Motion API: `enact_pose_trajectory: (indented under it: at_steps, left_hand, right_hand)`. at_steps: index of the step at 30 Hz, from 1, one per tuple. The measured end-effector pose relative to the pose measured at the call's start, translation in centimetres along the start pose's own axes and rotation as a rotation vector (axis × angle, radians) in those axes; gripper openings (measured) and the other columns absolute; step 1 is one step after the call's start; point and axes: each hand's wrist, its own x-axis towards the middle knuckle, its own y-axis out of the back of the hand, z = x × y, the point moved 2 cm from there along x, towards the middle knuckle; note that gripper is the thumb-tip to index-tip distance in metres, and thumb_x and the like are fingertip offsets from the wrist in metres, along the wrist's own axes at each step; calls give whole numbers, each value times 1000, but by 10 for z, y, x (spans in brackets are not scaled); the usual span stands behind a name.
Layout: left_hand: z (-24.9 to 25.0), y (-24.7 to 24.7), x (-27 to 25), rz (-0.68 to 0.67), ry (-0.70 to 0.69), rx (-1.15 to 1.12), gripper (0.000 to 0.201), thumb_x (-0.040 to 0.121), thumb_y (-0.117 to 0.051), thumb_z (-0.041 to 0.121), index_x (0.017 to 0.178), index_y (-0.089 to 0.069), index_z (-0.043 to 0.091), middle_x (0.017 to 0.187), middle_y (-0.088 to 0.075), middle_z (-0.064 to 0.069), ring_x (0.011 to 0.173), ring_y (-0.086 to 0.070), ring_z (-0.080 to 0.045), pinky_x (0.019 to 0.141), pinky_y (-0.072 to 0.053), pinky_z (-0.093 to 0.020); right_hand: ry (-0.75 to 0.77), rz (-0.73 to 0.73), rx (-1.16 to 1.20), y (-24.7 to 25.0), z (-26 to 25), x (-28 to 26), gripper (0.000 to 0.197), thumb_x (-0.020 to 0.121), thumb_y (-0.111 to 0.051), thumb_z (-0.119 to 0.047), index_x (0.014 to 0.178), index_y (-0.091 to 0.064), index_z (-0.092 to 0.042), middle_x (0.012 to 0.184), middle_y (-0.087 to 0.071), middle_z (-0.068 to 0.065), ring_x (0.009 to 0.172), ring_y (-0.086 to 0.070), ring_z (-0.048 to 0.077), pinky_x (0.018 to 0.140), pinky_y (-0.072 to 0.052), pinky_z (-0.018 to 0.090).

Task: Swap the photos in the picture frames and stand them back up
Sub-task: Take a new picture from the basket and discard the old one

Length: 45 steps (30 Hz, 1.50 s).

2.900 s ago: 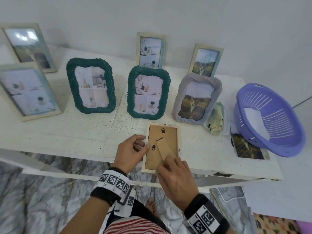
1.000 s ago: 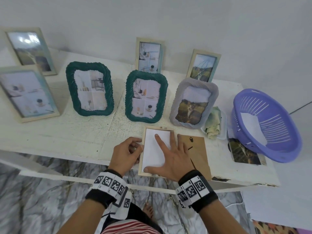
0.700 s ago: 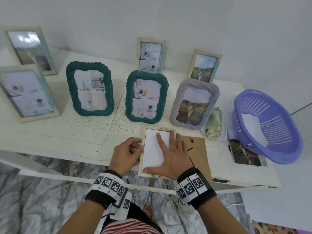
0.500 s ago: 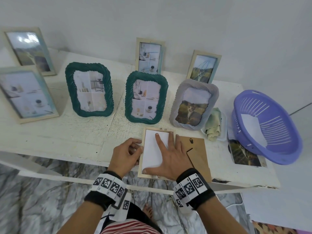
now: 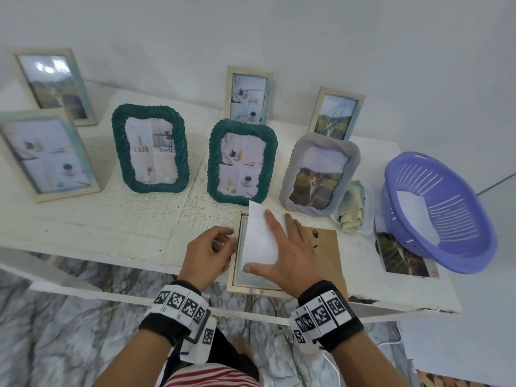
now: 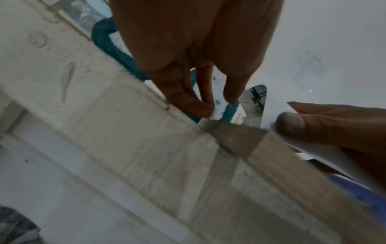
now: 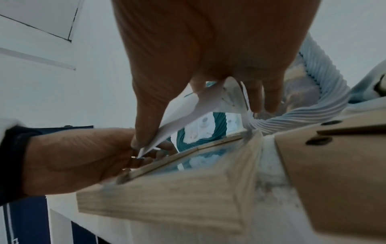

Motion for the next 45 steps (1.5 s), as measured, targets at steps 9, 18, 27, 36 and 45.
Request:
enact_pose_trajectory:
  at_steps: [9, 18, 27, 36, 45]
  left_hand:
    - [45, -6, -8, -186, -30, -337, 25, 89, -69, 16, 113, -67, 24, 86, -73, -7, 89, -69, -30, 82, -57, -49]
    - [52, -3, 0, -128, -8, -231, 29, 87, -70, 11, 110, -62, 28, 93, -71, -1, 85, -66, -18, 77, -57, -33]
    - [80, -17, -17, -355, -116, -231, 30, 92, -49, 44, 108, -68, 26, 104, -71, 8, 96, -65, -4, 76, -52, -17]
    - [90, -61, -16, -394, -112, -229, 26, 102, -47, 17, 107, -72, 24, 100, -74, 3, 94, -67, -23, 88, -53, -44]
    - [111, -174, -9, -271, 33, -210, 13, 96, -57, 14, 97, -70, 17, 91, -73, 3, 84, -67, -14, 74, -53, -26]
  right_hand:
    - [56, 28, 323, 15, -4, -21, 109, 66, -72, -67, 148, -2, -49, 161, 9, -4, 147, 1, 11, 115, -23, 30]
    - [-128, 268, 1206, 24, 11, -37, 77, 93, -60, -18, 141, -18, -60, 112, -72, 2, 100, -69, 28, 88, -51, 58]
    - [-103, 338, 1299, 35, -18, -52, 52, 96, -53, -9, 142, -38, -28, 110, -72, 2, 96, -69, 23, 74, -58, 34]
    - [-47, 384, 882, 62, 34, -69, 37, 95, -58, -12, 130, -57, -25, 107, -72, -7, 97, -68, 14, 77, -58, 34]
    - [-146, 589, -21, 126, 192, -77, 38, 80, -74, -17, 117, -65, -10, 102, -70, 9, 90, -61, 34, 78, -49, 39]
